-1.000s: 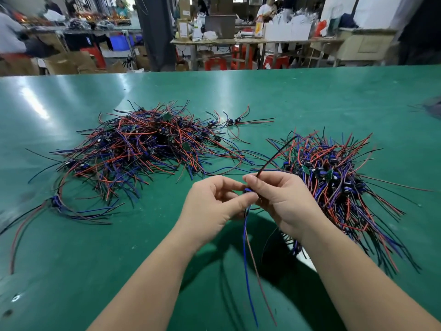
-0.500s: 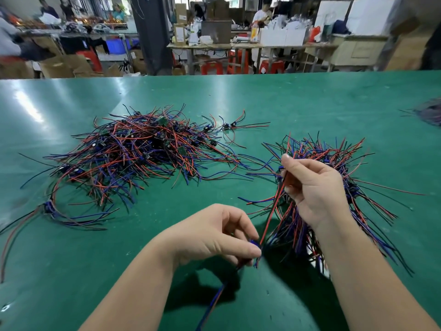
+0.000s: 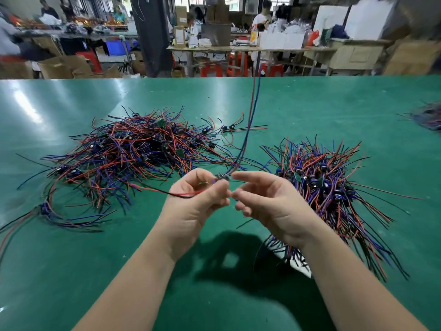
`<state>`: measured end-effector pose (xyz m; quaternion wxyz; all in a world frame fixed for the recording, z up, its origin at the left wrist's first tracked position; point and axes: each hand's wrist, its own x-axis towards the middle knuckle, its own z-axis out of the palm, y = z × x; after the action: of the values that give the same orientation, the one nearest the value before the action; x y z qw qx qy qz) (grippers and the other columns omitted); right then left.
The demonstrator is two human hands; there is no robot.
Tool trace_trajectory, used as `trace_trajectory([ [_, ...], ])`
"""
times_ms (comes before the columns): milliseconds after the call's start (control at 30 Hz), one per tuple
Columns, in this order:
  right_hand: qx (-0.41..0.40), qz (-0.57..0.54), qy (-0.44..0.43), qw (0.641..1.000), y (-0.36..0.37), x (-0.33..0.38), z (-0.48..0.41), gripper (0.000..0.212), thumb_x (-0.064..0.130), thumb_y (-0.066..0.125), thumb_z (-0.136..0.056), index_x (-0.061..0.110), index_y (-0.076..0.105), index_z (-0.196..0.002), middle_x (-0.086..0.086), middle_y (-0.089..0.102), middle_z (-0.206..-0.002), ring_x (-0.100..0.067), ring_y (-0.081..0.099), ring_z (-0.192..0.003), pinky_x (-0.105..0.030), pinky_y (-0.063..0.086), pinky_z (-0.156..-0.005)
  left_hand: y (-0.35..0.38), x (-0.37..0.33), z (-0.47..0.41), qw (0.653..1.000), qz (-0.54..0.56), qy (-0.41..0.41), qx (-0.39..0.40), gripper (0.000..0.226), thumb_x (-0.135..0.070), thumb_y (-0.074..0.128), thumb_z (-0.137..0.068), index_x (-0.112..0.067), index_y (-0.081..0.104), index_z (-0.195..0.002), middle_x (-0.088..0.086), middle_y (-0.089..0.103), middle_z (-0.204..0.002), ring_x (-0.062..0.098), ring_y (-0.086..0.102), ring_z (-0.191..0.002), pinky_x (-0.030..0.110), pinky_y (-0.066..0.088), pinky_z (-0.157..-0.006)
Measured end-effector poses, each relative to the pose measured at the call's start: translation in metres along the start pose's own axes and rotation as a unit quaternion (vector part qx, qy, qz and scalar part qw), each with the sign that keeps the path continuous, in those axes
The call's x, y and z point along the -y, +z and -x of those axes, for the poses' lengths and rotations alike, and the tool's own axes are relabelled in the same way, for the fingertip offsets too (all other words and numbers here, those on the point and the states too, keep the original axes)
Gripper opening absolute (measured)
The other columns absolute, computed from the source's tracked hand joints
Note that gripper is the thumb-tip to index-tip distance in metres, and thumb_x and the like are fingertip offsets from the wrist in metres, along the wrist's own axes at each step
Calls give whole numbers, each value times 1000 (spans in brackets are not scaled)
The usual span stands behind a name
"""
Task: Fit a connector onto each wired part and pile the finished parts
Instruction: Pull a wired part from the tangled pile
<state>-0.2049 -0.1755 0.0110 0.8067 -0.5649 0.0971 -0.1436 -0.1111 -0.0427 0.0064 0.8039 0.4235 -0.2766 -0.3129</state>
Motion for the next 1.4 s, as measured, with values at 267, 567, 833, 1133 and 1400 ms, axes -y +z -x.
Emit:
trace_trajectory([
  [267,-125,-72,-17,989,5,0,-5,15,16,68,-62,5,66,-72,2,58,-55,-5,54,-47,-14,46,-45,2,17,6,882,-440,166,33,26,-6,70,-74,-28,64,-87,-15,68,-81,4,63,-72,18,49,-73],
  [567,-117,42,-34,992,-1,-4,-5,11,19,73,-61,9,67,-58,-1,54,-49,-8,45,-40,-16,39,-41,12,16,5,975,-217,-8,-44,15,-28,74,-67,-14,74,-71,5,72,-66,13,65,-58,25,55,-57],
  [833,-243,33,-77,967,-24,15,-6,12,19,74,-61,11,66,-62,0,60,-51,-5,50,-39,-14,41,-39,1,12,13,892,-314,-239,222,17,-9,79,-76,-18,66,-70,0,66,-61,8,60,-52,22,53,-55],
  [1133,-361,-76,-167,914,-44,28,-6,24,19,56,-95,10,57,-73,-2,58,-58,-8,52,-44,-17,40,-44,4,4,14,883,-353,-229,209,17,-8,77,-77,-15,64,-70,1,65,-59,8,59,-50,18,49,-50],
  [1400,-344,-112,-209,908,-38,30,-3,23,18,42,-98,14,49,-78,-4,56,-63,-15,54,-51,-24,42,-53,-6,-10,-8,986,-74,-43,-146,18,-24,73,-62,-11,62,-68,6,66,-62,7,51,-40,20,48,-42],
])
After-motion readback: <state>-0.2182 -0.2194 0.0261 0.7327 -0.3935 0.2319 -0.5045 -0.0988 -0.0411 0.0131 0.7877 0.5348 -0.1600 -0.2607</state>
